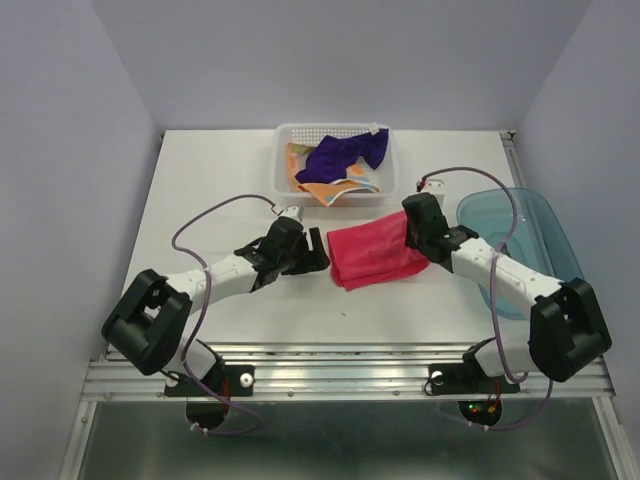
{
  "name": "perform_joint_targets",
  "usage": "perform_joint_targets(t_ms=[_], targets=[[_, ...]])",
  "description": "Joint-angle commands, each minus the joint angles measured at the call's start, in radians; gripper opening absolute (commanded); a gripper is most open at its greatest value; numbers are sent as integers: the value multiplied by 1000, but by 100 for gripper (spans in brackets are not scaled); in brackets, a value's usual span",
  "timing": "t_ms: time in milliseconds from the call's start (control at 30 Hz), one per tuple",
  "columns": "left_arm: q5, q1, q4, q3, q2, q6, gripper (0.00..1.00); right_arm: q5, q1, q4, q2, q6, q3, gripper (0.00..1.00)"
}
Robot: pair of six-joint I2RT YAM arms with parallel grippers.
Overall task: Fold and stack the towels
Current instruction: Neatly place the folded towel into the bin
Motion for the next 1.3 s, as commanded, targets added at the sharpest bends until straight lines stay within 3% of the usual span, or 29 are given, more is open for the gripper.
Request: perform_joint_targets(t_ms=[0,233,800,1033,1267], targets=[[-13,6,11,-14,-87,18,84,199,6,-82,-49,-24,115,1],[-31,6,5,-29,-142,19,99,290,-60,-215,-59,-4,260,1],[-33,4,-1,-45,-164,24,99,268,-238,-387,-16,72,638,1],[-30,4,2,-48,-173,22,99,261,-294,-473,24,176,789,1],[-24,6,8,-54,-173,19,99,389,-310,-556,15,301,826,1]])
